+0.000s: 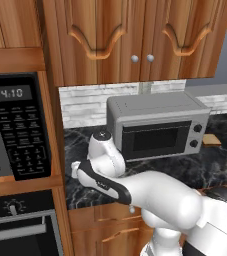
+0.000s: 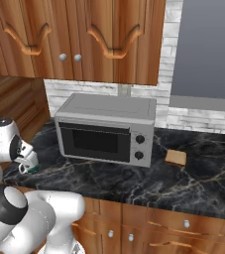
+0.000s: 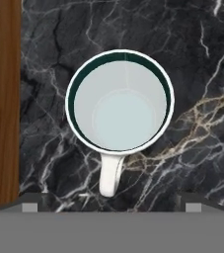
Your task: Pick the mug from the counter and place it inside the microwave. Then close the microwave.
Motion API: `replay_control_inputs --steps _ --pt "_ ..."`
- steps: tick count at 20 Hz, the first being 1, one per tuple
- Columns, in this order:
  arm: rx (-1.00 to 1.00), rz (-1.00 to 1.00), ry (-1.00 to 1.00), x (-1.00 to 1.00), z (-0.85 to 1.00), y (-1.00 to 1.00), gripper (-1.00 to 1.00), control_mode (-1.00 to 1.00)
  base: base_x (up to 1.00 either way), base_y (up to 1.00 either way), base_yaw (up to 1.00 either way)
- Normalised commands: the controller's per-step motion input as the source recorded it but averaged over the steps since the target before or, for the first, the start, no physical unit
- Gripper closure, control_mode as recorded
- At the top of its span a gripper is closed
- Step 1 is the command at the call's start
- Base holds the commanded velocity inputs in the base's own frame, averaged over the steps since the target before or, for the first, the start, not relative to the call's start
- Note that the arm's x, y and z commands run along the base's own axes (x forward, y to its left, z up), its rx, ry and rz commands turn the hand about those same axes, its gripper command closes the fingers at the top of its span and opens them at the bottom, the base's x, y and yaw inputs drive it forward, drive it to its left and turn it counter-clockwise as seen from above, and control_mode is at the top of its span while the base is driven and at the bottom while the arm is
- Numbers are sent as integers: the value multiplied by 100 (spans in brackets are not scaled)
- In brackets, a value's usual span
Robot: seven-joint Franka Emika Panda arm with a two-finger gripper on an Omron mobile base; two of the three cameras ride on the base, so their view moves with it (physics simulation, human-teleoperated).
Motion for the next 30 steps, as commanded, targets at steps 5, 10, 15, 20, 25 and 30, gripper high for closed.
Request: replay_control_inputs --steps 5,10,15,20,25,30 --pt "0 -1 0 6 -13 0 -100 -100 0 0 0" --pt "0 -1 0 0 -18 3 -100 -100 0 0 0" --pt "0 -1 0 3 -11 3 -100 -100 0 0 0" --pt "0 -1 0 11 -8 0 -100 -100 0 0 0" --pt "0 -1 0 8 -14 1 -100 -100 0 0 0" --pt "0 -1 0 1 -11 3 -100 -100 0 0 0"
